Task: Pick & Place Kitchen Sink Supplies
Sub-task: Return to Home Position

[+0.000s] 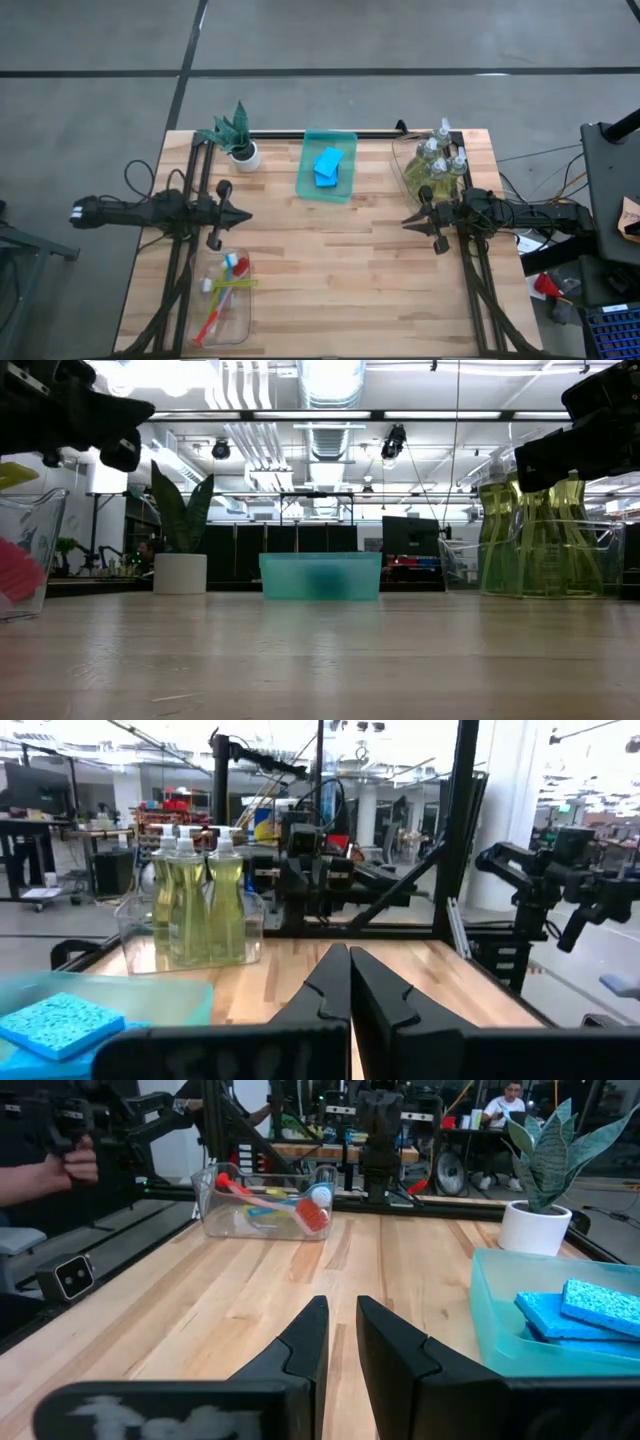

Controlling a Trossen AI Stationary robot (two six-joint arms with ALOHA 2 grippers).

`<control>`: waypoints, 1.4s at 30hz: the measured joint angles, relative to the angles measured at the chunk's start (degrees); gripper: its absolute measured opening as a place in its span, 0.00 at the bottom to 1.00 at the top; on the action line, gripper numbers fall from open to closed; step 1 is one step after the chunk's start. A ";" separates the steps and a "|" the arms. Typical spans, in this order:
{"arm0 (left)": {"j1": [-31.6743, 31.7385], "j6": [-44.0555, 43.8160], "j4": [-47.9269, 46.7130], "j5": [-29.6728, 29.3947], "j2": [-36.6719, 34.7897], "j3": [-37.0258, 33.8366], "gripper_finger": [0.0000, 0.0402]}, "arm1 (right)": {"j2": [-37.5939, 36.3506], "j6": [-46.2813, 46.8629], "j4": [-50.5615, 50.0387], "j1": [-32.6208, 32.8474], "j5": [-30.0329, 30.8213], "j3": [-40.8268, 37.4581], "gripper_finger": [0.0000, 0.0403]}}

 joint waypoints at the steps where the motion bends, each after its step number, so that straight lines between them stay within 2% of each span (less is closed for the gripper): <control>1: -0.02 0.28 -0.75 -0.39 -0.35 0.04 0.00 | 0.00 0.00 0.01 0.00 -0.01 0.00 0.13; 10: -0.02 -3.63 -2.33 -1.58 -0.38 -0.02 0.00 | 0.00 0.00 0.00 0.00 -0.01 0.00 0.13; 42: -0.02 -3.73 -2.32 -1.71 -0.35 -0.02 0.00 | 0.00 0.00 0.00 0.00 -0.01 -0.01 0.13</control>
